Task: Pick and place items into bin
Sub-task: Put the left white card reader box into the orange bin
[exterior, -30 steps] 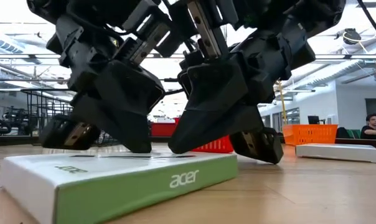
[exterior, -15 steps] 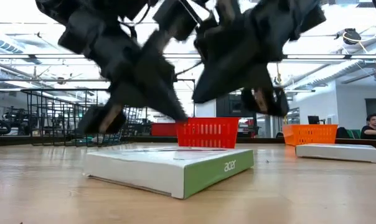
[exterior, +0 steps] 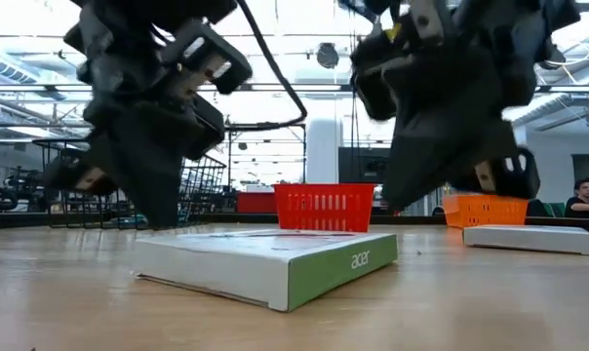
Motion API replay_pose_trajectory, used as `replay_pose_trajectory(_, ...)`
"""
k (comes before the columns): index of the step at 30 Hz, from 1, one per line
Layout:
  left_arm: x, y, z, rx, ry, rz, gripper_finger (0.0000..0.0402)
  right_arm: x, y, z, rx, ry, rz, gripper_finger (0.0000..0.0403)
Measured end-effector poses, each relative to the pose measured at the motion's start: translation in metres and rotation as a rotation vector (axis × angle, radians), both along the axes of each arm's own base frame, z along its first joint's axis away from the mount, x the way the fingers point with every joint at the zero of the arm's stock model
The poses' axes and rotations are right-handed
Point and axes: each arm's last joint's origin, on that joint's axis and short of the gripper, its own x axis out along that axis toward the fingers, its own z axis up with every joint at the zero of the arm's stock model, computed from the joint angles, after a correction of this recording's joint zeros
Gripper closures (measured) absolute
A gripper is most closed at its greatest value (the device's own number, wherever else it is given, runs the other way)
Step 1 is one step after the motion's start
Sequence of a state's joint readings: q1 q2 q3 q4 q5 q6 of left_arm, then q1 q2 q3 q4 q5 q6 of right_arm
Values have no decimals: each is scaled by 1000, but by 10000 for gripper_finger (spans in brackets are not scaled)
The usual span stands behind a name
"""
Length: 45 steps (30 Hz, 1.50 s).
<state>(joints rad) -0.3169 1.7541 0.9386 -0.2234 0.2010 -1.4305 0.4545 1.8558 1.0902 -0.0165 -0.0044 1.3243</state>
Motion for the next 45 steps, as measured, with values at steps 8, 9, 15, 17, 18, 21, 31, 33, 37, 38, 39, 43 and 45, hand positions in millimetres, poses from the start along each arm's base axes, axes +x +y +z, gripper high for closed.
replay_pose_trajectory(8, 9, 0, -7, -22, -42, 7, 398, 6, 1, -23, 61, 44, -13, 403)
replay_pose_trajectory(9, 9, 0, -8, -23, -44, 8, 397, 5, 3, -25, 62, 48, -13, 403)
replay_pose_trajectory(15, 19, -8, -14, -95, -109, 8, 399, 10, 1, -34, 92, 53, -22, 403)
replay_pose_trajectory(17, 22, -12, -18, -117, -123, 7, 397, 15, 1, -37, 115, 30, -22, 403)
replay_pose_trajectory(18, 22, -13, -20, -130, -110, 4, 396, 16, 1, -39, 118, 21, -24, 403)
replay_pose_trajectory(21, 22, -16, -25, -170, -87, -12, 398, 19, 0, -41, 135, 5, -27, 403)
replay_pose_trajectory(31, 20, -20, -28, -185, -63, -33, 397, 25, -3, -37, 87, -103, 1, 403)
replay_pose_trajectory(33, 19, -20, -29, -183, -55, -30, 394, 25, -3, -37, 83, -109, -1, 403)
replay_pose_trajectory(37, 19, -19, -30, -179, -46, -29, 398, 26, -3, -36, 68, -130, 10, 403)
replay_pose_trajectory(38, 19, -19, -30, -179, -46, -28, 398, 26, -3, -36, 67, -131, 10, 403)
replay_pose_trajectory(39, 19, -19, -30, -178, -46, -28, 397, 26, -3, -36, 67, -131, 10, 403)
replay_pose_trajectory(43, 18, -19, -30, -174, -39, -27, 393, 28, -2, -34, 57, -170, 32, 403)
replay_pose_trajectory(45, 18, -19, -31, -174, -37, -27, 398, 29, -2, -33, 60, -193, 39, 403)
